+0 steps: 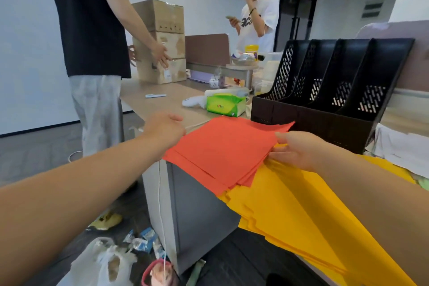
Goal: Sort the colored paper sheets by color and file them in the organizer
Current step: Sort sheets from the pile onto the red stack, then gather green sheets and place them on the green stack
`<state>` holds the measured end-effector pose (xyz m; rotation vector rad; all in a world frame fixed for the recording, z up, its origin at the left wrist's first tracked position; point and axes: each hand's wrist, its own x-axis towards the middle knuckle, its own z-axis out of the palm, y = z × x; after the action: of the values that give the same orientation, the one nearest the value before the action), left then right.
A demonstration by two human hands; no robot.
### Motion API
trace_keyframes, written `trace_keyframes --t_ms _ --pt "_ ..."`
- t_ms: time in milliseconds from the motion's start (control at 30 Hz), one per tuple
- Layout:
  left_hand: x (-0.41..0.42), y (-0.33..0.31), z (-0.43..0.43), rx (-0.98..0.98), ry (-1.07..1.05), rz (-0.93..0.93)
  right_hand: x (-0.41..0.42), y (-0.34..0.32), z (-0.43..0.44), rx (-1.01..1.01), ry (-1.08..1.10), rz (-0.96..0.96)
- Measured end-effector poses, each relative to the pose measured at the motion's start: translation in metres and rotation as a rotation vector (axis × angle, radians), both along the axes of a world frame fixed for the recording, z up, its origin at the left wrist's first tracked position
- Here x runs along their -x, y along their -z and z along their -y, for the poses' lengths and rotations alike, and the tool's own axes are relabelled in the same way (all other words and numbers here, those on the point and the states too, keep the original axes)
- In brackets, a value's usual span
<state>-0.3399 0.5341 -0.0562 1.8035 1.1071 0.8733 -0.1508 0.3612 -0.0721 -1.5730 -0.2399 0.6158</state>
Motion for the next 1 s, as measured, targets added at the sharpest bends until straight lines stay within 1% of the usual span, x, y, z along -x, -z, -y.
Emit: trace_keyframes --t_ms 67,167,300,367,467,567,700,800,833,900,933,1000 --pt "-0.015 -0.005 0.024 -0.074 0.100 -0.017 -0.001 -0.005 0.017 0.029 -0.098 -0.089" --pt "-0.044 -0.008 0.066 -0.172 0.239 -0.041 -0.007 -0.010 0.055 0.158 -0.135 -0.035" --pt "-0.091 -0.007 0.132 -0.185 0.418 -0.036 -0.018 -0.014 0.131 0.193 -0.102 -0.030" --pt "-0.116 -0.005 0.170 -0.125 0.511 -0.022 -0.028 -0.009 0.181 0.171 -0.054 -0.057" --pt "-0.151 0.002 0.237 0.016 0.637 -0.015 -0.042 -0.004 0.264 0.135 0.094 -0.080" --pt "-0.185 0.010 0.314 0.055 0.779 -0.025 -0.051 -0.003 0.350 0.129 0.274 -0.045" --pt "-0.220 0.013 0.419 -0.012 1.001 -0.041 -0.050 0.000 0.459 0.146 0.607 0.088" --pt "-0.237 0.015 0.493 -0.163 1.172 -0.062 -0.041 0.006 0.538 0.159 0.866 0.161" --pt "-0.241 0.017 0.517 -0.226 1.244 -0.088 -0.037 0.010 0.564 0.228 0.961 0.222" --pt "-0.247 0.023 0.561 -0.434 1.359 -0.200 -0.031 0.020 0.616 0.538 1.136 0.377" --pt "-0.250 0.028 0.579 -0.570 1.381 -0.269 -0.028 0.027 0.639 0.686 1.183 0.429" --pt "-0.259 0.040 0.610 -0.745 1.392 -0.383 -0.026 0.042 0.679 0.904 1.170 0.414"
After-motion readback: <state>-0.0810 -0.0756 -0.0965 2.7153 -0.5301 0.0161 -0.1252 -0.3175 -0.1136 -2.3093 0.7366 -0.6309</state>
